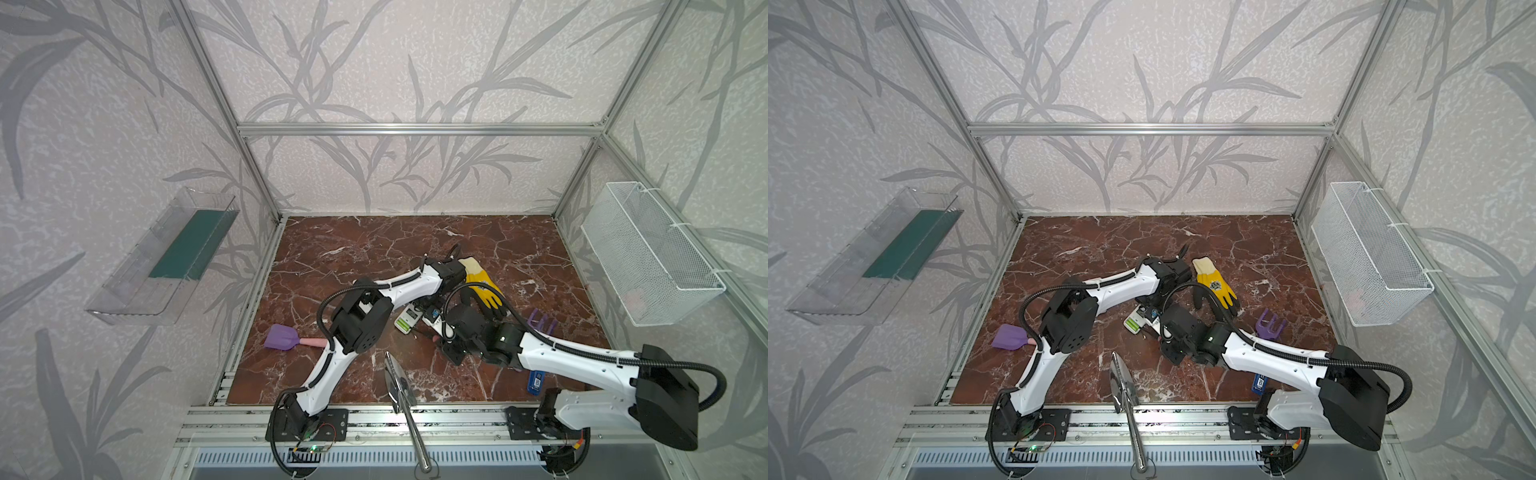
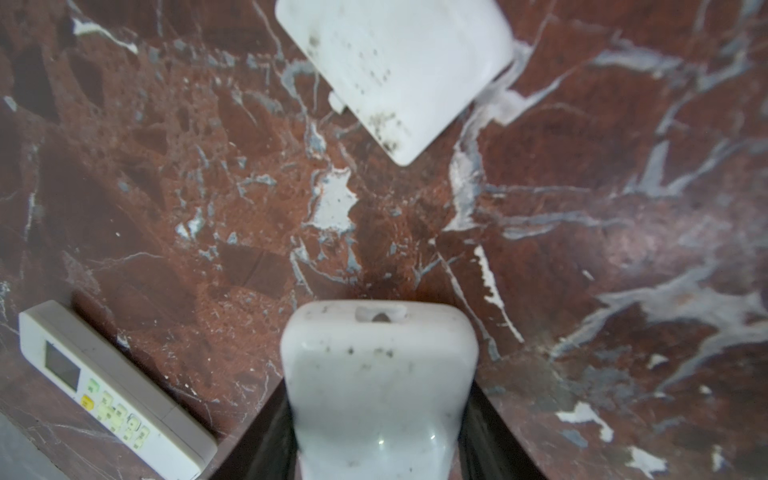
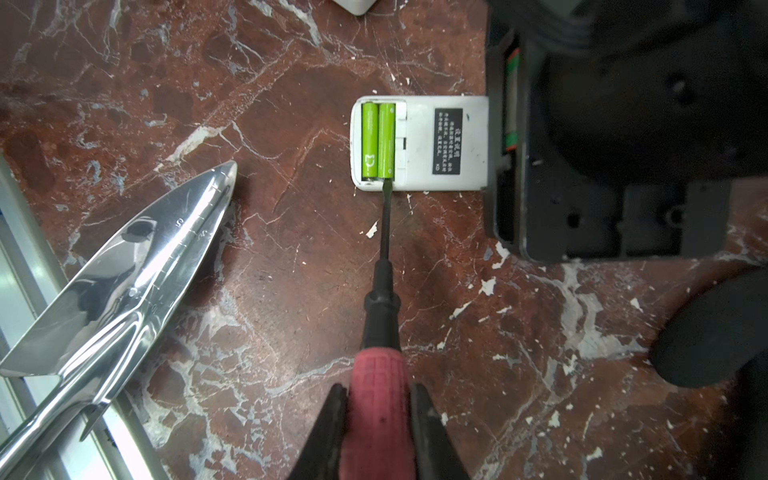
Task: Unload the batteries from the remote control
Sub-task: 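Lever the screwdriver tip under the nearer green battery, flipping it out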
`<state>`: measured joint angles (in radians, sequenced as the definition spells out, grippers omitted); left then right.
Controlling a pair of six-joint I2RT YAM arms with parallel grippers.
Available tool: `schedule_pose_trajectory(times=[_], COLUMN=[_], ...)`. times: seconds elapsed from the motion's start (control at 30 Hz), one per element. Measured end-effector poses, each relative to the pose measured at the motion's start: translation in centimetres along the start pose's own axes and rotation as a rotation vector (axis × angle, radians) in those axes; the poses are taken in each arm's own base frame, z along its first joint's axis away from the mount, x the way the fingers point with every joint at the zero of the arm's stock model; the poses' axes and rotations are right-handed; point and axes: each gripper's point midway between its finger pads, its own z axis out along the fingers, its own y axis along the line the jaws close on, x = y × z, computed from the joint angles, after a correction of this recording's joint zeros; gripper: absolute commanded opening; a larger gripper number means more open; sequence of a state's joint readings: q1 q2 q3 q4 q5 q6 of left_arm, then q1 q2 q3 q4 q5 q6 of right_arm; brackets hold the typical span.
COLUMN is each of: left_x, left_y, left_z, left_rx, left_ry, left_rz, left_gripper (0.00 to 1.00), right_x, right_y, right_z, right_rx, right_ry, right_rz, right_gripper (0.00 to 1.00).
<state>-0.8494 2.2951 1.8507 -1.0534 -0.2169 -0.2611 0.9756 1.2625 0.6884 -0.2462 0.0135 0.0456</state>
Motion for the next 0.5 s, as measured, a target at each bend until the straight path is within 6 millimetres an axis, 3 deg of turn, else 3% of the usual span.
schedule_pose_trajectory(times=[0.5], left_x=[-0.1], left_y=[0.0], left_z=[0.2], left_rx=[0.049], left_ry=[0.011], left_rz=[0.022], left_gripper=[0.07], right_x=[2.9], right_y=[0.2], right_z=[1.6], right_rx=[0.01], right_ry=[-0.035], right_rz=[0.043], right_gripper=[0.0])
